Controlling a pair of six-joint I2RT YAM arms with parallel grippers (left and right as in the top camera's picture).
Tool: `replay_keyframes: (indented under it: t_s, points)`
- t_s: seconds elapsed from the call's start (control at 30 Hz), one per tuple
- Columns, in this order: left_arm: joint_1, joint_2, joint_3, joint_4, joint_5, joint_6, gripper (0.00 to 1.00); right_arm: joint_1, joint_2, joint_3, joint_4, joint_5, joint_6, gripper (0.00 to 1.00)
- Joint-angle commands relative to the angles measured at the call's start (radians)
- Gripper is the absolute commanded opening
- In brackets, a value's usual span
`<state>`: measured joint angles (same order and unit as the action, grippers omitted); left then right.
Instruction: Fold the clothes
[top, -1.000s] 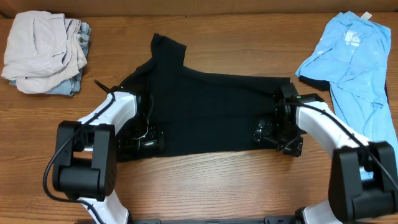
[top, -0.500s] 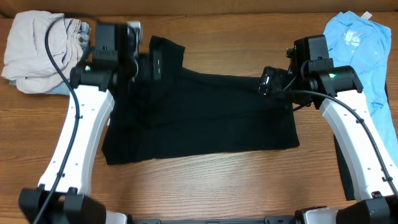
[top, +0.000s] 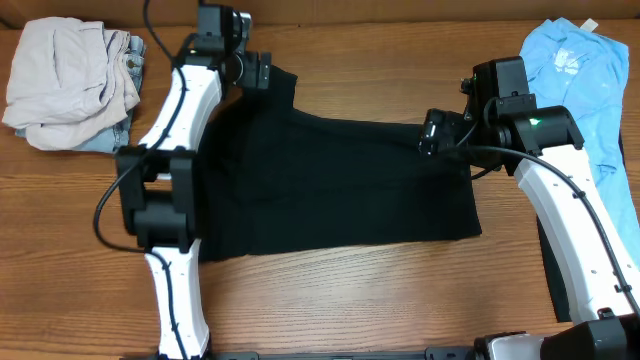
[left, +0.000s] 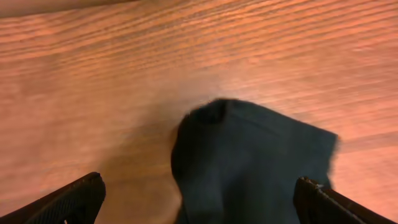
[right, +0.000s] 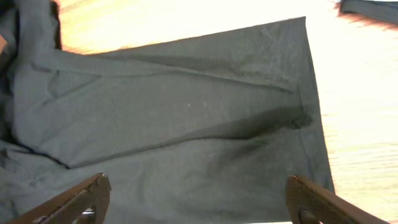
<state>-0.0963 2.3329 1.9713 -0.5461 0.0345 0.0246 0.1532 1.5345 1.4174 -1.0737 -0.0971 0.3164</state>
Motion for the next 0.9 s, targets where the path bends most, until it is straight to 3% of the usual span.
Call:
replay_keyframes:
  t_s: [0.0, 0.4, 0.53, 0.63, 0.67, 0.87]
  points:
    - [0.005, 0.042, 0.060, 0.043, -0.019, 0.025, 1.00, 0.003, 0.000, 0.009, -0.003, 0.018, -0.003, 0.92]
    - [0.005, 0.142, 0.060, 0.055, 0.043, 0.024, 0.78, 0.003, 0.000, 0.009, -0.004, 0.055, -0.003, 0.91]
    - [0.005, 0.141, 0.061, 0.074, 0.044, 0.020, 0.50, 0.003, 0.000, 0.009, 0.004, 0.055, -0.003, 0.91]
    - [0.005, 0.141, 0.061, 0.089, 0.044, 0.017, 0.23, 0.003, 0.000, 0.009, 0.014, 0.055, -0.003, 0.90]
    - [0.005, 0.140, 0.063, 0.090, 0.043, 0.007, 0.04, 0.003, 0.002, 0.009, 0.017, 0.055, -0.003, 0.90]
    - [0.003, 0.060, 0.090, 0.051, 0.030, -0.100, 0.04, 0.003, 0.048, 0.008, 0.047, 0.076, -0.003, 0.83]
